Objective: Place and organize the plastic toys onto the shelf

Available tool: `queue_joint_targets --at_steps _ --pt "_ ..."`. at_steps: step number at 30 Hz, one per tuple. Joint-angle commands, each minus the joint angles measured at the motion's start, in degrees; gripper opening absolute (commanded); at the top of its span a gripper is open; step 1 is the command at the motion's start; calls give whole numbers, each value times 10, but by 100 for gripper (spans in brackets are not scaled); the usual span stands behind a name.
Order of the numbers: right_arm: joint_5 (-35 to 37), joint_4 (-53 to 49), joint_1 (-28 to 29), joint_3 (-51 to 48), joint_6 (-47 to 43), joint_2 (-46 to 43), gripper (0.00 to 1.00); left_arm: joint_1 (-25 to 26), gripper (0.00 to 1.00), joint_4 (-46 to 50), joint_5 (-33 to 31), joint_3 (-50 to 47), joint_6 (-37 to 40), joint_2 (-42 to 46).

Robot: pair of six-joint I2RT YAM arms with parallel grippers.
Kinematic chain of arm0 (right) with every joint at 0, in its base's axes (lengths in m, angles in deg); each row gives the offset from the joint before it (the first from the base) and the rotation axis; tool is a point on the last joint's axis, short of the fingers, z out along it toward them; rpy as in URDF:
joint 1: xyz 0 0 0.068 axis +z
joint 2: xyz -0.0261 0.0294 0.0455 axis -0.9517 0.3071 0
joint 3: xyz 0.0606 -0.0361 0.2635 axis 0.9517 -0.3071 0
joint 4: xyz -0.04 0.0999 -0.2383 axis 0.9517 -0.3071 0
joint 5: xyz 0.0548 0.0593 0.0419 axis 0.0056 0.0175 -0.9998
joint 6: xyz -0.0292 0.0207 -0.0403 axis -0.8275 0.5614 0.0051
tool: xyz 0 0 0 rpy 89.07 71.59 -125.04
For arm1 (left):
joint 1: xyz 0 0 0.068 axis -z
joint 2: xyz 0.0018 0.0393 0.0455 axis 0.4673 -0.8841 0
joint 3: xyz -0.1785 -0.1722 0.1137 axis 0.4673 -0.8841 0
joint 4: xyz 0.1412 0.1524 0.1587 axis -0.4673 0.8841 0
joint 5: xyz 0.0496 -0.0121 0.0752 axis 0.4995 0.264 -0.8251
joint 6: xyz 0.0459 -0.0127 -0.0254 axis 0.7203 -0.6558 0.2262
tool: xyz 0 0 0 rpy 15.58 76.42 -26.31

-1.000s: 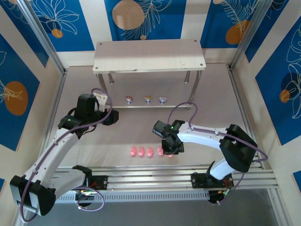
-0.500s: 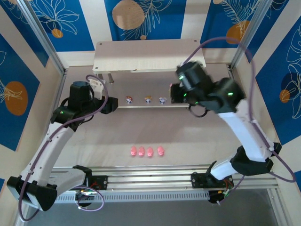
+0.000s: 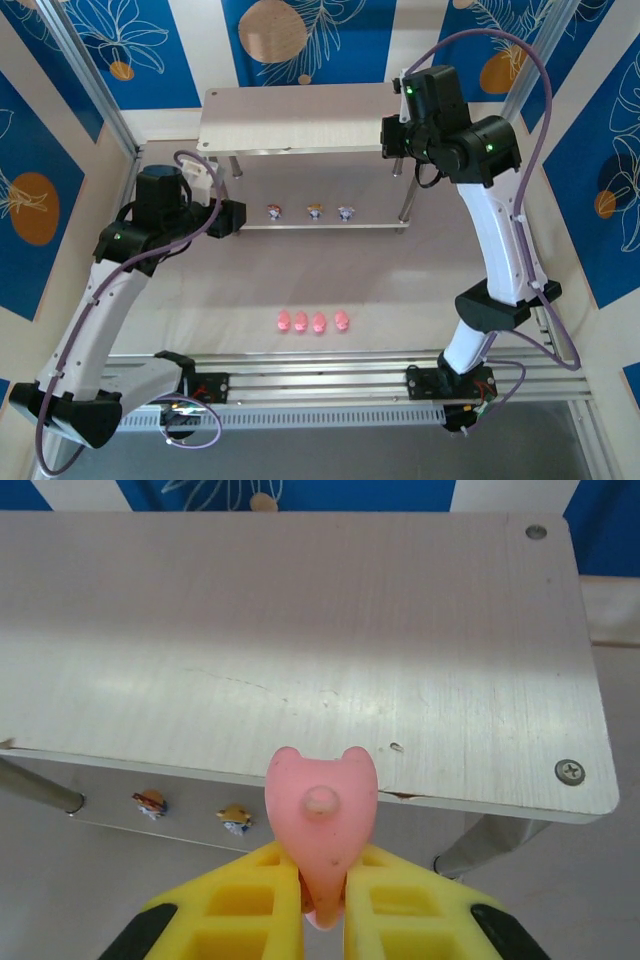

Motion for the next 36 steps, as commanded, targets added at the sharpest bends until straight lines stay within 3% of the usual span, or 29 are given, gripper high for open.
queue_joint_targets --at_steps 1,13,27,32,36 --pt "-48 43 -23 -21 -14 -7 14 -11 57 16 2 9 6 0" --pt "-111 48 -62 -34 -5 29 14 -20 56 -1 29 -1 -6 -18" --pt "-118 71 -64 -46 -4 71 13 -35 56 -8 45 -13 -8 -21" --pt "-126 57 -65 -37 0 91 17 -39 56 -9 49 -18 -8 -22" --pt "-125 63 -68 -35 0 100 28 -44 56 -11 52 -21 -9 -21"
